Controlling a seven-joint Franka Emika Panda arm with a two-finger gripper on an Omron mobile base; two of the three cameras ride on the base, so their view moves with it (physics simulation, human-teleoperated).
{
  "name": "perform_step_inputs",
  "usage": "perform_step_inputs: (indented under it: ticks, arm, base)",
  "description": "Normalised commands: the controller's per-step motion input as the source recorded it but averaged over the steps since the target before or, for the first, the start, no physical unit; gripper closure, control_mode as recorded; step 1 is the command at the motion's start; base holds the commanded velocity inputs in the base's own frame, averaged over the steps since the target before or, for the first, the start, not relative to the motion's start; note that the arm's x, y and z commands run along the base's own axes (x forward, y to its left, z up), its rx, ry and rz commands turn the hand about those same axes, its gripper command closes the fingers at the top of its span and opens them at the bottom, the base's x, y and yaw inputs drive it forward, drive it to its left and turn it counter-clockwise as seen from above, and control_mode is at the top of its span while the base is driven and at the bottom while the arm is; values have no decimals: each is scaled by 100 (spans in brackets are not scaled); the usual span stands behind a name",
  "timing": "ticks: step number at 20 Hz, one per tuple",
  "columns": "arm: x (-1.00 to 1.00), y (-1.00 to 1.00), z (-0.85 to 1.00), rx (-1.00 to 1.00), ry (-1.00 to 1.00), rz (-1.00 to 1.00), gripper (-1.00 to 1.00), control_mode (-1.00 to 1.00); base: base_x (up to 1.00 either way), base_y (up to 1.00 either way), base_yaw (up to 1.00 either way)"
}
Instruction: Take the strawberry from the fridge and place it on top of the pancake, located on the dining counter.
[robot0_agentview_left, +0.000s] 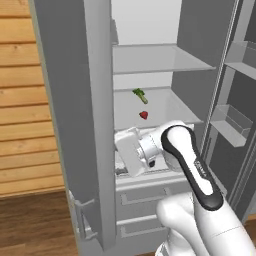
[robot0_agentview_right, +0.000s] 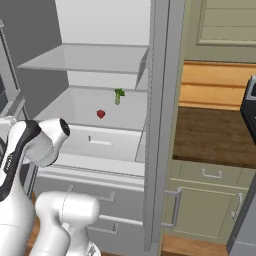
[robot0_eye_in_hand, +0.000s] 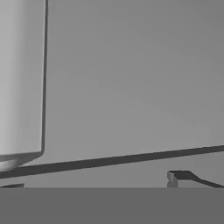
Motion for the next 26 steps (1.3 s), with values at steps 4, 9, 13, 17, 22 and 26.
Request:
perform_step_inputs:
  ticks: [4,9,13,17,22,26]
  arm:
    - [-41,100,0,0,0,11,-100,-100]
    - [-26,78,-9,0,0,7,-100,-100]
    - [-35,9,-3,0,-2,0,-100,-100]
    - [-72,-88,1,1,-12,0,-100,-100]
    - [-74,-100,0,0,-14,-1,-100,-100]
    - [-9,-65,-7,-4,-2,0,-100,-100]
  base:
    - [0,0,0]
    - [0,0,0]
    - [0,0,0]
    - [0,0,0]
    - [0,0,0]
    - [0,0,0]
